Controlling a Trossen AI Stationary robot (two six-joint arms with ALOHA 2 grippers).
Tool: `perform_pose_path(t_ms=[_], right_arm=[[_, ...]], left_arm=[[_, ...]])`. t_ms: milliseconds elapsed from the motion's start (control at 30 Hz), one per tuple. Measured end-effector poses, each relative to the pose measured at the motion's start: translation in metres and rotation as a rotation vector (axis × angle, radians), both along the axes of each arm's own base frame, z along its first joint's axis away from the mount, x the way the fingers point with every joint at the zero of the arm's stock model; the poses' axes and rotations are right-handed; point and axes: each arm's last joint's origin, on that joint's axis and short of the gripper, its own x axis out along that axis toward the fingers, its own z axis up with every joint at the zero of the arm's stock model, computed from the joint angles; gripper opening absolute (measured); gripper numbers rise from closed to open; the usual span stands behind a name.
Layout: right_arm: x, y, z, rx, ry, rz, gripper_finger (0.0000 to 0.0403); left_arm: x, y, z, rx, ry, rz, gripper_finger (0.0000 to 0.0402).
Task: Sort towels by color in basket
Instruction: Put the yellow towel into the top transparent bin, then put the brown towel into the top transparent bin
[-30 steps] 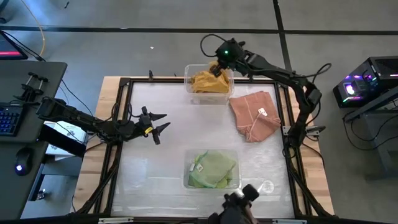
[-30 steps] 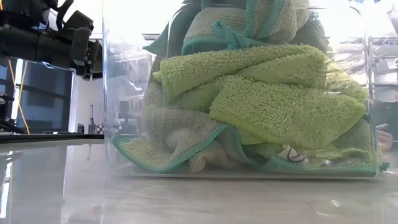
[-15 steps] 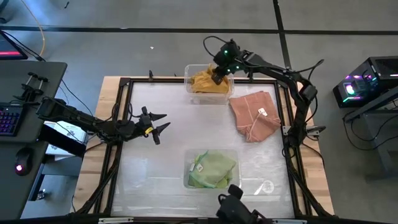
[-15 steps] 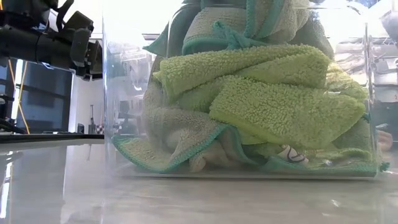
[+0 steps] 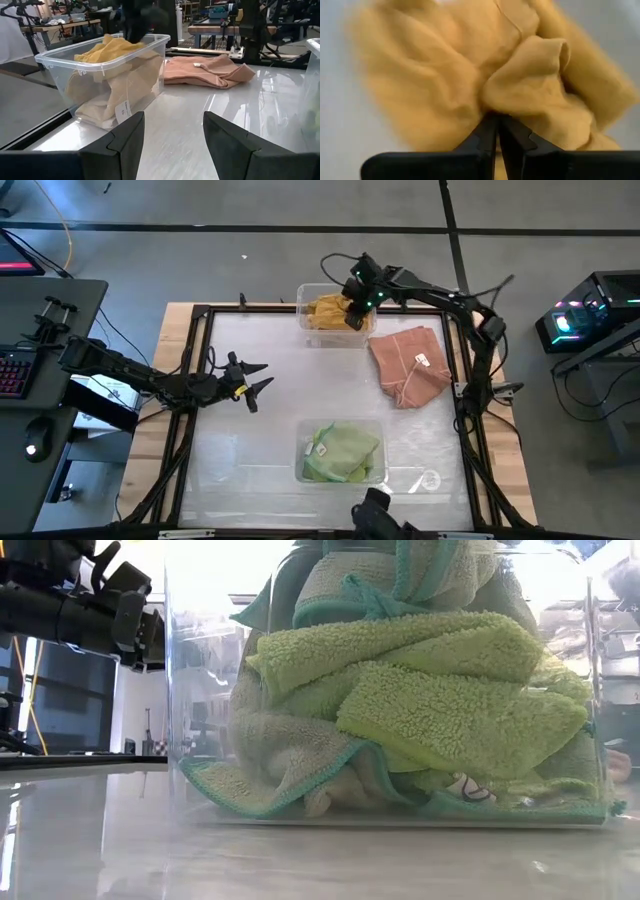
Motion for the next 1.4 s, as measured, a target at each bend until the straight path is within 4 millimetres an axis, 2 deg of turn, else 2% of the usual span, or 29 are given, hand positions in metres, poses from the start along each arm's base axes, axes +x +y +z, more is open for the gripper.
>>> perform_pose_path(t_ms=[100,200,367,467,533,633,800,900,1033,1133,1233,1333,1400], right_arm=[[-0.004,0.014,0.032,-0.06,-0.072,0.021,0.0016],[-0.01,0.038,0.065,-0.131,-0.117,0.016,0.0016],[-0.021,0.1,0.109,-0.244,-0.104,0.045,0.0016],[-0.027,0.141,0.112,-0.278,-0.095,0.062,0.0016],[-0.035,0.168,0.102,-0.279,-0.075,0.074,0.0016],[-0.056,0.199,0.077,-0.276,-0.041,0.019,0.0016],[-0.101,0.227,0.019,-0.191,0.003,-0.273,0.0022],[-0.13,0.233,-0.015,-0.142,0.035,-0.412,0.0048],[-0.157,0.232,-0.061,-0.124,0.051,-0.535,0.0118],[-0.166,0.227,-0.091,-0.158,0.001,-0.574,0.0177],[-0.164,0.225,-0.113,-0.156,-0.116,-0.51,0.0223],[-0.166,0.224,-0.129,-0.163,-0.223,-0.51,0.024],[-0.172,0.223,-0.139,-0.171,-0.224,-0.546,0.0239]], left_arm=[[0.0,0.0,-0.001,-0.005,0.004,0.001,0.0188],[0.0,0.0,-0.001,-0.005,0.011,0.003,0.0188],[0.0,0.0,-0.003,-0.029,0.012,0.007,0.0188],[-0.001,0.0,-0.004,-0.032,0.019,0.008,0.0188],[-0.001,0.0,-0.004,-0.031,0.023,0.007,0.0188],[-0.001,0.0,-0.004,-0.031,0.024,0.005,0.0188],[-0.001,0.0,-0.004,-0.028,0.026,0.0,0.0188],[-0.001,0.0,-0.004,-0.025,0.028,-0.004,0.0188],[-0.001,0.0,-0.004,-0.024,0.028,-0.004,0.0188],[0.0,0.0,-0.003,-0.022,0.021,-0.005,0.0188],[0.0,0.0,-0.001,-0.006,0.012,-0.009,0.0188],[0.0,0.0,0.001,-0.007,-0.017,-0.01,0.0188],[0.001,0.0,0.004,-0.004,-0.04,-0.012,0.0188]])
